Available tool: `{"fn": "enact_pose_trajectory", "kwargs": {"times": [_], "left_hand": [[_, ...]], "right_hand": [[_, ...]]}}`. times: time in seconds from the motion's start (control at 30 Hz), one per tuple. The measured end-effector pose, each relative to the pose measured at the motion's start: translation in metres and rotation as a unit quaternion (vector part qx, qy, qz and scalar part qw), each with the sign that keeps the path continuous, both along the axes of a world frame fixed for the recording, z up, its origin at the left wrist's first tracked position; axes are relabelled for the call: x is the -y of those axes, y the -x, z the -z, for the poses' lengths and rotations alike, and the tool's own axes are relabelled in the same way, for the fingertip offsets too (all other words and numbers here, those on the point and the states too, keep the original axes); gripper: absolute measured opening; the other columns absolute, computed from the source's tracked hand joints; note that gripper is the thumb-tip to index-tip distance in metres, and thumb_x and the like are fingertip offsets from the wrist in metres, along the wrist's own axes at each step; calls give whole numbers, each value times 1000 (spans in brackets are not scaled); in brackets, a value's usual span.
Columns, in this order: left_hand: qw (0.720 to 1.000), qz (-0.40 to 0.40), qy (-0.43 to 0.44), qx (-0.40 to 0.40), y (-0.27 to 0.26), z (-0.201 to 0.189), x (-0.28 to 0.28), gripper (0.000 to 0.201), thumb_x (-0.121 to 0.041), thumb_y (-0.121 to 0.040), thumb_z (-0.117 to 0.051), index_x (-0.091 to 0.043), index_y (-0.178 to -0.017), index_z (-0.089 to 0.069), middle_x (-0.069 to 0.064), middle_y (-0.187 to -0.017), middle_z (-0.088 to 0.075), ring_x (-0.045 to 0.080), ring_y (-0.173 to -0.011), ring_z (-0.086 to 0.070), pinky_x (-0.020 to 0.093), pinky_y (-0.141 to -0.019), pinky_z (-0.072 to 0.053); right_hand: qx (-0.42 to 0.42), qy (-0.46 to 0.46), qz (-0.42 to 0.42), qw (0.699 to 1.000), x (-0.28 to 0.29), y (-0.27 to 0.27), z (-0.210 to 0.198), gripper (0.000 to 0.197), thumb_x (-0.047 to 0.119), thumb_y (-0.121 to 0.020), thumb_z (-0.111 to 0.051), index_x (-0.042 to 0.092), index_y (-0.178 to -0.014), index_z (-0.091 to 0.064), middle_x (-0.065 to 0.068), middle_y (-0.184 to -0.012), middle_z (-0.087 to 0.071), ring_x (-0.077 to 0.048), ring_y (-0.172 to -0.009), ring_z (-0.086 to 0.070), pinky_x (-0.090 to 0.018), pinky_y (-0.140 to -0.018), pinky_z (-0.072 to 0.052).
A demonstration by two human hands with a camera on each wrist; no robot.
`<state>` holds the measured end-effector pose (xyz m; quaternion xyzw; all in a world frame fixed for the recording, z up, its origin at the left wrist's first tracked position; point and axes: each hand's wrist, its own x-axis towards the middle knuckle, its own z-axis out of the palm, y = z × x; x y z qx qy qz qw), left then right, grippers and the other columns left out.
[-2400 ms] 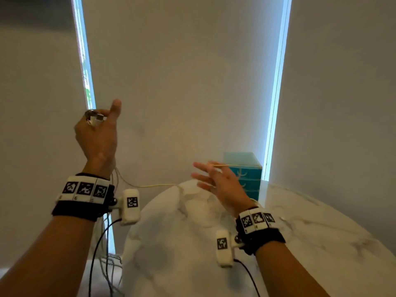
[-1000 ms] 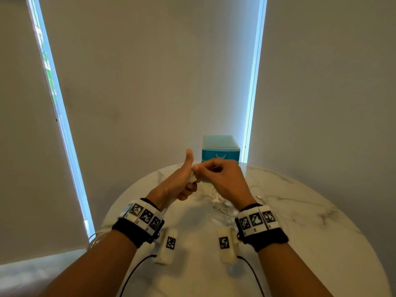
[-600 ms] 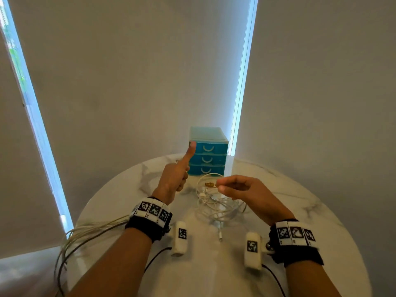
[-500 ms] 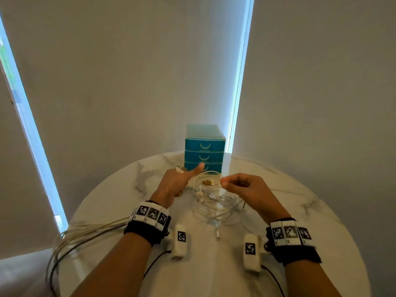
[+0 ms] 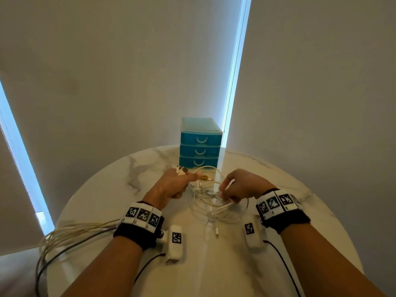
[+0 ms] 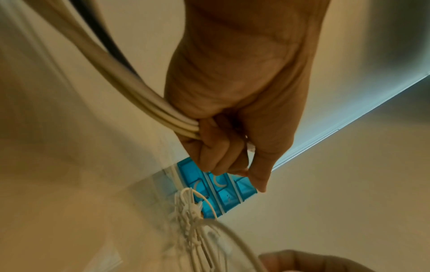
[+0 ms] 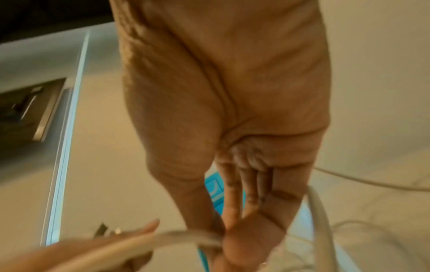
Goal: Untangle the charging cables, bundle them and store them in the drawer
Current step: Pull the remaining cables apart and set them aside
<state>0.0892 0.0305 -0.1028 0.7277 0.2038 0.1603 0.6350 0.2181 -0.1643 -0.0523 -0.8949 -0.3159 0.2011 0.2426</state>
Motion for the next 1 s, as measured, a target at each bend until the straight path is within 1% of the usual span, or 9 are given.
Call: {"fn": "enact_pose_trajectory", "kwargs": {"times": [0.07, 0.17, 0.3, 0.4, 0.5, 0.63, 0.7, 0.87, 1.0], "left_hand": [[1000, -5, 16, 24, 5, -7, 4, 30, -49, -95, -77, -22, -92, -66, -6, -58, -41, 6, -46, -31, 22, -44, -26], [989, -43, 124, 68, 13, -19, 6, 65, -77, -88, -67, -13, -99, -65, -6, -59, -38, 7, -47, -29, 21, -43, -24], [928, -20, 315, 197, 19, -25, 2, 89, -100, -78, -47, -13, -84, -63, 0, -62, -36, 10, -43, -29, 22, -42, -19], [897, -3, 360, 258, 24, -28, 4, 92, -104, -72, -49, -13, -80, -64, 2, -67, -36, 12, -50, -28, 28, -49, -16], [916, 15, 306, 258, 26, -36, 16, 83, -97, -79, -53, -15, -77, -65, 3, -69, -32, 13, -58, -23, 32, -60, -10], [962, -5, 176, 210, 26, -43, 38, 42, -53, -103, -63, -11, -106, -67, -11, -60, -56, 4, -52, -52, 18, -54, -43], [974, -34, 117, 189, 22, -40, 39, 27, -37, -106, -65, -11, -100, -71, -13, -59, -62, 3, -55, -59, 16, -52, -49], [964, -93, 131, 212, 18, -36, 18, 40, -57, -106, -55, -25, -82, -59, -8, -63, -44, 8, -57, -38, 24, -53, -36], [925, -99, 195, 312, 21, -48, 10, 38, -56, -103, -54, -20, -91, -55, -5, -65, -35, 6, -55, -33, 20, -52, -32]], "right_hand": [[-31, -166, 48, 984, 6, 1, -5, 21, 11, -87, -88, 10, -105, -77, -10, -84, -82, -18, -73, -77, -27, -67, -63], [-70, -413, 97, 903, 12, 22, -10, 22, 16, -90, -86, 11, -109, -79, -7, -89, -83, -18, -81, -77, -28, -67, -62], [-211, -532, 70, 817, -3, 69, 8, 25, 18, -92, -84, 16, -116, -80, -4, -104, -84, -17, -93, -80, -26, -76, -61], [-209, -510, 51, 833, -19, 88, 26, 25, 20, -89, -86, 19, -114, -82, -2, -106, -83, -21, -102, -79, -29, -83, -63], [-187, -509, 19, 840, -25, 93, 31, 19, 17, -89, -86, 19, -108, -85, -1, -103, -84, -23, -103, -79, -39, -93, -64], [-172, -510, 6, 843, -31, 96, 36, 20, 16, -86, -89, 12, -105, -83, -2, -100, -84, -22, -101, -79, -34, -87, -64], [-161, -507, 11, 847, -33, 96, 38, 25, 11, -83, -92, 8, -103, -79, -4, -95, -83, -21, -94, -79, -29, -79, -64], [-159, -324, -47, 931, -29, 93, 40, 49, 23, -76, -98, 22, -116, -70, 3, -107, -79, -13, -95, -76, -22, -78, -61], [-130, -214, -83, 965, -26, 92, 43, 32, 33, -84, -91, 33, -114, -79, 12, -113, -75, -7, -99, -69, -22, -83, -53]]}}
